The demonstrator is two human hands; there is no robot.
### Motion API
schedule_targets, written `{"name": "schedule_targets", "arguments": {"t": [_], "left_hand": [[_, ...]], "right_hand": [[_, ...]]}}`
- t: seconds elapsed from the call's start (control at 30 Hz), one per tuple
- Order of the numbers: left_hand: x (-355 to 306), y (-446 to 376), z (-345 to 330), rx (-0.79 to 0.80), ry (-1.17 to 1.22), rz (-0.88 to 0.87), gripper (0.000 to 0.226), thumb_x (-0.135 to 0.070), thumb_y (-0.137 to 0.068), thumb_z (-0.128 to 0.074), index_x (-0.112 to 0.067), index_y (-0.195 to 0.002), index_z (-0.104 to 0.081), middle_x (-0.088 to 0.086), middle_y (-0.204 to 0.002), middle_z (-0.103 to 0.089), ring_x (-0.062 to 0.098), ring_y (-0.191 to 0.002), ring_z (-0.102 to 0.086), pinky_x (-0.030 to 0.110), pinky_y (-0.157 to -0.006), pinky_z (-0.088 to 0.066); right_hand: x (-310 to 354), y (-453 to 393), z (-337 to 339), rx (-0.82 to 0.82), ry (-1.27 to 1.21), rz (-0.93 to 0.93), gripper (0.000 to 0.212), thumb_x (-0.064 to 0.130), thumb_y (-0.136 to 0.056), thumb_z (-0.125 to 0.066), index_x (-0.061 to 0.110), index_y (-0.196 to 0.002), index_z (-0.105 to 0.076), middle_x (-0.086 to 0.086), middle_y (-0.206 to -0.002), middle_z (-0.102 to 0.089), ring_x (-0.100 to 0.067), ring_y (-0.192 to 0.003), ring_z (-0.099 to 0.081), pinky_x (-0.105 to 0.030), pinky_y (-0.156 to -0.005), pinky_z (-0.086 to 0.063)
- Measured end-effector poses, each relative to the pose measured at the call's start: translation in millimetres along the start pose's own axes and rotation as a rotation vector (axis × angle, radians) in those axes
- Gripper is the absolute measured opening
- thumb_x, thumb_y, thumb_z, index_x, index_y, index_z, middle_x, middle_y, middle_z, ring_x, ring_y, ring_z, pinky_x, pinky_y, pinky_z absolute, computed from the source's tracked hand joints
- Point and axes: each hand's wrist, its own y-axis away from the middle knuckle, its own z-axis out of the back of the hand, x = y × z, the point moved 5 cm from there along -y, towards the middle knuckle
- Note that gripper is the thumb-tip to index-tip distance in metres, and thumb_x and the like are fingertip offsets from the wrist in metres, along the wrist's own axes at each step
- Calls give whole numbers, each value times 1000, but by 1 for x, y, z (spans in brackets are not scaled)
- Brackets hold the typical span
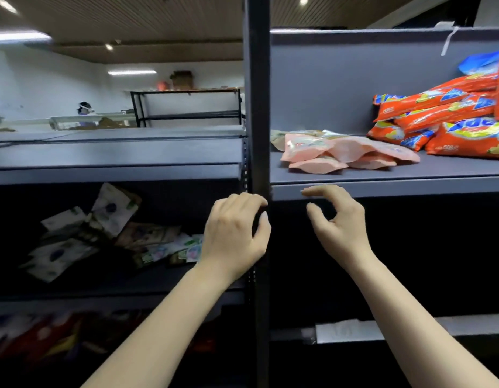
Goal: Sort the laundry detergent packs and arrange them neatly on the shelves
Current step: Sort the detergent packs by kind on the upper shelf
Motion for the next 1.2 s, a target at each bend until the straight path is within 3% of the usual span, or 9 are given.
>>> {"name": "schedule_targets", "arguments": {"t": [0.2,0.43,0.6,0.83,1.07,1.2], "left_hand": [[71,60,52,29,-33,73,16,-15,-82,-56,-10,-94,-65,-3,-86,-64,16,-78,-59,29,-81,-43],[153,122,95,143,-89,205,20,-23,-85,-50,-14,-97,-64,-6,-88,-63,14,-85,-59,24,-86,-36],[203,142,107,175,-127,298,12,-18,-88,-58,-14,-99,-62,-7,-86,-60,15,-81,-57,27,-87,-37],[256,145,82,245,-176,402,18,-28,-90,-55,-17,-104,-59,-6,-90,-62,16,-89,-57,32,-88,-37],[306,130,35,373,-235,539,27,-34,-92,-48,-13,-107,-57,2,-99,-61,24,-97,-56,36,-83,-41],[332,128,10,442,-251,645,32,-32,-93,-48,-17,-119,-56,6,-117,-62,28,-111,-52,36,-89,-36]], "right_hand": [[45,46,-66,92,-45,-33,25,17,-76,-56,20,-96,-70,17,-94,-63,-9,-99,-59,-26,-91,-43],[78,87,-143,218,-39,-97,25,25,-77,-52,29,-98,-66,27,-94,-59,0,-97,-55,-22,-87,-42],[80,100,-188,334,-26,-157,25,29,-78,-52,35,-101,-62,22,-102,-61,0,-104,-53,-27,-91,-42],[50,100,-237,449,35,-240,26,20,-83,-59,28,-107,-63,18,-105,-56,-4,-108,-51,-23,-88,-36],[-3,92,-277,622,180,-341,34,35,-82,-56,31,-115,-58,10,-117,-57,-12,-113,-50,-29,-91,-42],[-34,85,-295,645,305,-397,37,39,-86,-54,23,-119,-57,5,-121,-58,-15,-116,-50,-32,-90,-44]]}}
